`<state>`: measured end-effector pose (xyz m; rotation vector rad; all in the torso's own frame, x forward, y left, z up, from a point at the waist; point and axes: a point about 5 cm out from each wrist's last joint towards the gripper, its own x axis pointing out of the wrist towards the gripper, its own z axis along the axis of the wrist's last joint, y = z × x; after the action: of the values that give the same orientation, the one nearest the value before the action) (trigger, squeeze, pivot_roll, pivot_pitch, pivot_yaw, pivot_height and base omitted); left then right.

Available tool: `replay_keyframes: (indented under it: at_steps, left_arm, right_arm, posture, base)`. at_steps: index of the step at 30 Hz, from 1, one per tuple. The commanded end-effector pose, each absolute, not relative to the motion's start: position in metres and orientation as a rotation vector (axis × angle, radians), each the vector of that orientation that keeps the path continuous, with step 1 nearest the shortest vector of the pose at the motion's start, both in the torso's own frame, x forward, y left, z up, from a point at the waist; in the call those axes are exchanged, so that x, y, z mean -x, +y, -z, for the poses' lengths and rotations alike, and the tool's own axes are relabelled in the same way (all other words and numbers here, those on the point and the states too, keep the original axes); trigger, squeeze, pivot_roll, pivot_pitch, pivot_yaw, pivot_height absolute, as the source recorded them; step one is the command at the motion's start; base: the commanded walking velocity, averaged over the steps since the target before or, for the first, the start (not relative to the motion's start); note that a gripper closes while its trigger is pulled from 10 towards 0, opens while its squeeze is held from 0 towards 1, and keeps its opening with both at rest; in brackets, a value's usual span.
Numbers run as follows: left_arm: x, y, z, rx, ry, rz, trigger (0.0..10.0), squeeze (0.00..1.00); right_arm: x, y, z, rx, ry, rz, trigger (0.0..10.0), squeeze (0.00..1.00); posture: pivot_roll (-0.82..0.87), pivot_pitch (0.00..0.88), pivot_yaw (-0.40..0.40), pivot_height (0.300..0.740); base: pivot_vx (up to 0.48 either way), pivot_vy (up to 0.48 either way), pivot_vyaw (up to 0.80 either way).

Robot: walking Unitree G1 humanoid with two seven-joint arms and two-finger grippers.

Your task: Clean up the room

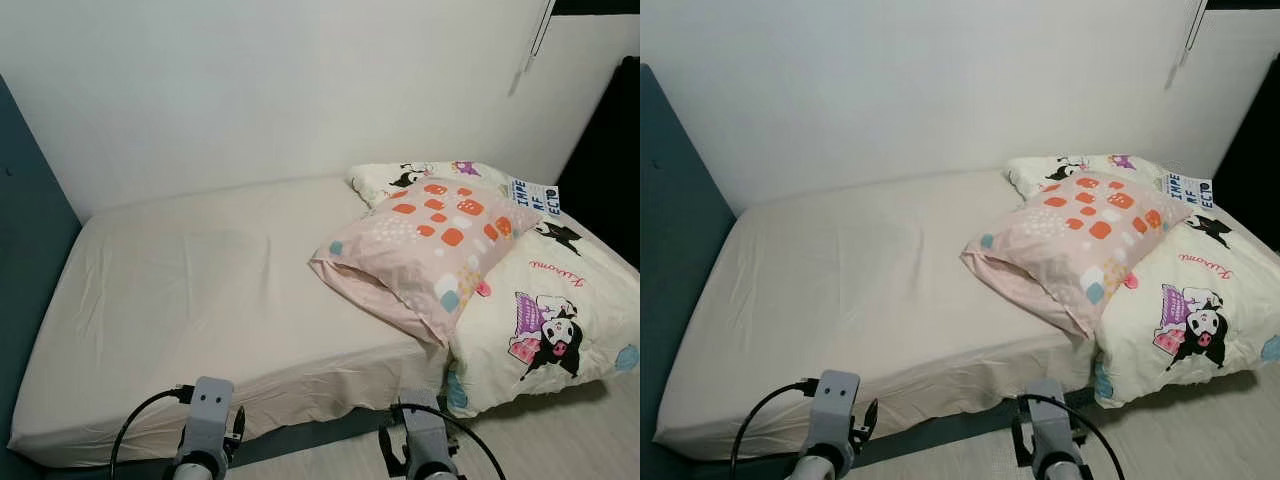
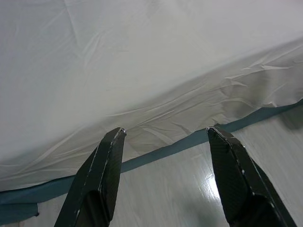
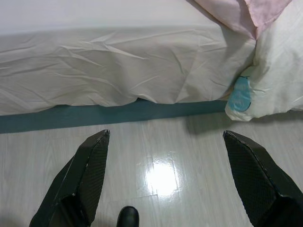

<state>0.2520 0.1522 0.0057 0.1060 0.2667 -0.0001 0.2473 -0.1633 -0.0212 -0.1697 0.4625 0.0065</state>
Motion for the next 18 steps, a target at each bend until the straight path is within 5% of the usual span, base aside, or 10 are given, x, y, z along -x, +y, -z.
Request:
replay_keyframes:
  at_steps: [1,18]
  left_arm:
    - [-0.246,0.1526,0.0024,-0.111,0.311,0.003,10.0,0.0]
    - [-0.2443,0.1512,0.0028,-0.104,0.312,-0.005,10.0,0.0]
  right_arm:
    - [-0.2451,-0.1631,0.0237,0.157,0.481,-0.004,10.0,0.0]
    - [-0.2478,-0.1604,0.0229,0.186,0.487,-0.018,10.0,0.0]
  posture:
    - [-0.05,0.143,0.0,0.74]
    - [-0.04,0.146,-0.009,0.74]
  base:
    - [0.0,0.0,0.0]
    - [0.0,0.0,0.0]
